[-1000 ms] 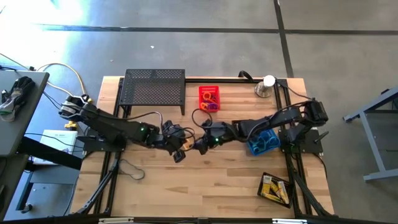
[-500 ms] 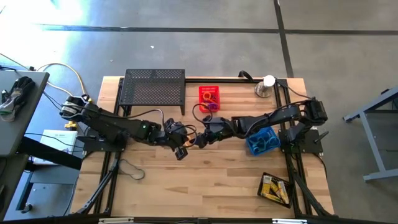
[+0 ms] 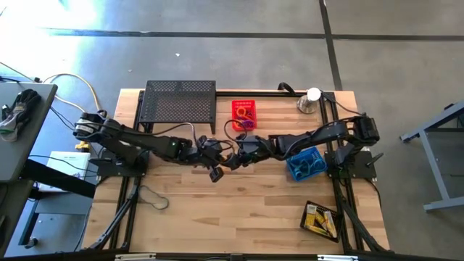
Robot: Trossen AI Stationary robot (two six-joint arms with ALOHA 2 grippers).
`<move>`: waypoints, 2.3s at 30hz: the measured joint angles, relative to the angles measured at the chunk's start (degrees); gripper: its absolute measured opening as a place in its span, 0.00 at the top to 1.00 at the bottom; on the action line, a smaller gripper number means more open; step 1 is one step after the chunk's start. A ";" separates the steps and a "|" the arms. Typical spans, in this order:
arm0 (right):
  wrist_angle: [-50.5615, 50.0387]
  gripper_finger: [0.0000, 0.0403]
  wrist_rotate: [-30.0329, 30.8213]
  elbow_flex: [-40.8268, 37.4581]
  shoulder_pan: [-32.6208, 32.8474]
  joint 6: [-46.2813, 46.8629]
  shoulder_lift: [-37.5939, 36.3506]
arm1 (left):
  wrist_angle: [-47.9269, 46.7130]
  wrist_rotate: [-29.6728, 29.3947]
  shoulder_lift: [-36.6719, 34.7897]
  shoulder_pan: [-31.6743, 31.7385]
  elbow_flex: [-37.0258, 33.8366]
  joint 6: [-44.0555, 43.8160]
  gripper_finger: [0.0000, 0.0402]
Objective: Pick & Place Office Desk Supplies
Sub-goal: Put the yellow spring keychain into the red bin
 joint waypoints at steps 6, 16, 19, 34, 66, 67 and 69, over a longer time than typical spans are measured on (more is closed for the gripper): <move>0.49 0.47 -2.71 -0.26 0.54 0.89 2.19 | 1.65 0.73 1.21 0.08 0.03 1.52 0.98; 1.09 0.58 -3.37 -0.02 0.95 -0.65 4.48 | 2.28 2.71 1.10 -0.07 0.02 1.34 0.98; 1.04 0.67 -3.61 -0.02 0.93 -2.42 4.48 | 2.35 2.86 1.10 -0.20 0.02 1.17 0.98; -0.87 0.96 -1.99 -0.02 3.69 -12.29 4.48 | 2.10 6.44 1.45 -1.08 0.02 -1.37 0.92; -19.10 0.96 4.46 1.45 -20.19 -33.63 -2.05 | -3.08 13.78 1.73 -2.50 0.04 -0.10 0.62; -18.38 0.96 5.01 1.49 -21.16 -34.34 -1.70 | -3.92 13.80 1.73 -2.15 0.04 0.14 0.62; -17.52 0.96 6.11 1.47 -23.40 -35.66 -1.24 | -5.39 14.05 1.73 -1.53 0.04 0.87 0.62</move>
